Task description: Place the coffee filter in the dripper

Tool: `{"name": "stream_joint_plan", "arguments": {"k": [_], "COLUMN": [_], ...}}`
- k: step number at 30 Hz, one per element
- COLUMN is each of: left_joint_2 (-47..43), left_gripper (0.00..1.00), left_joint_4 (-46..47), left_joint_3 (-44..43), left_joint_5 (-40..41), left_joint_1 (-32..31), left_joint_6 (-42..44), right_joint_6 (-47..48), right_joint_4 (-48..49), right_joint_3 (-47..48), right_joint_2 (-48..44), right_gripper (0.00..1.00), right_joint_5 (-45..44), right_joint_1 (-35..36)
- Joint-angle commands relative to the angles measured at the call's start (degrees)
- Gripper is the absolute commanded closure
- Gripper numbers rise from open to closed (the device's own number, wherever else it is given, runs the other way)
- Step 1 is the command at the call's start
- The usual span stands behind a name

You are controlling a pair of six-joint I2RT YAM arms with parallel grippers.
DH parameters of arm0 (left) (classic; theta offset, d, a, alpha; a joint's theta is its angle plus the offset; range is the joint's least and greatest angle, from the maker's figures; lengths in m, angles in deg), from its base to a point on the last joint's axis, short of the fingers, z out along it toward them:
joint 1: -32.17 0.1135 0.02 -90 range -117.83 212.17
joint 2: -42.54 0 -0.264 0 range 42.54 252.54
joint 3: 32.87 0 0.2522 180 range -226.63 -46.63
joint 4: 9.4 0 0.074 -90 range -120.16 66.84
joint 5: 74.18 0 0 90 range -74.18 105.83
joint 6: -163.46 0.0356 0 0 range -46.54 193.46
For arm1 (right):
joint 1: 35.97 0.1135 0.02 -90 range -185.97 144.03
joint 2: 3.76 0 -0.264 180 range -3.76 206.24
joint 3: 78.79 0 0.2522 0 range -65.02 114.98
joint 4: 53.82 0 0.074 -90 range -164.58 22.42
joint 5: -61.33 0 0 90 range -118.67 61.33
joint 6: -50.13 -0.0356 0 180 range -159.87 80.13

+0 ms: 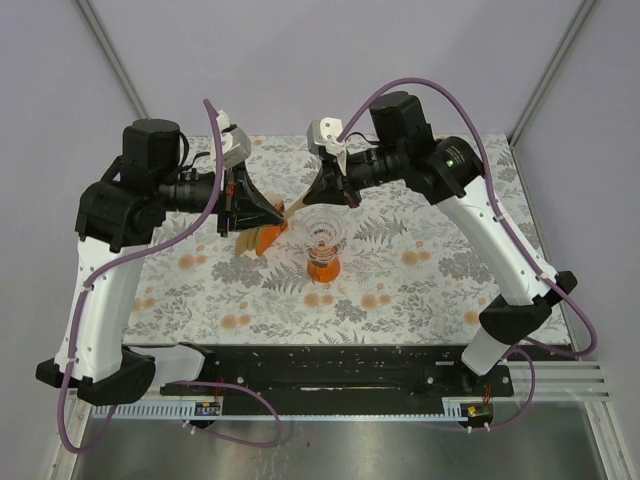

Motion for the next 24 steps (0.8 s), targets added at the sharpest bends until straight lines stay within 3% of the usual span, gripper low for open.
{"name": "stream_joint_plan", "arguments": {"k": [1,10,18,24], "left_joint_2": [-1.08,-1.17,-1.26,-1.34], "left_gripper": [1.00,1.00,1.00,1.00], "left_joint_4": [3.50,5.43,4.73,3.32], "left_joint_3": [-0.85,-1.82,-1.03,-1.38], "left_joint_5": [3.43,15.66,4.69,4.93], "left_joint_1": [-0.32,-0.67,-0.67,-0.67], "left_joint_6": [-0.90,0.42,-0.99,-0.46], "right_joint_6": [-2.27,-0.95,-2.96,-6.48], "right_joint_4": [2.53,1.03,1.12,0.25], "right_joint_3": [2.36,2.18,3.32,6.48], "right_joint_2": [0.41,-0.03,0.67,2.86], "right_gripper": [1.00,1.00,1.00,1.00], "right_joint_5": [1.93,4.39,0.27,-4.04], "right_joint_1": [0.06,0.14,0.06,0.14]}}
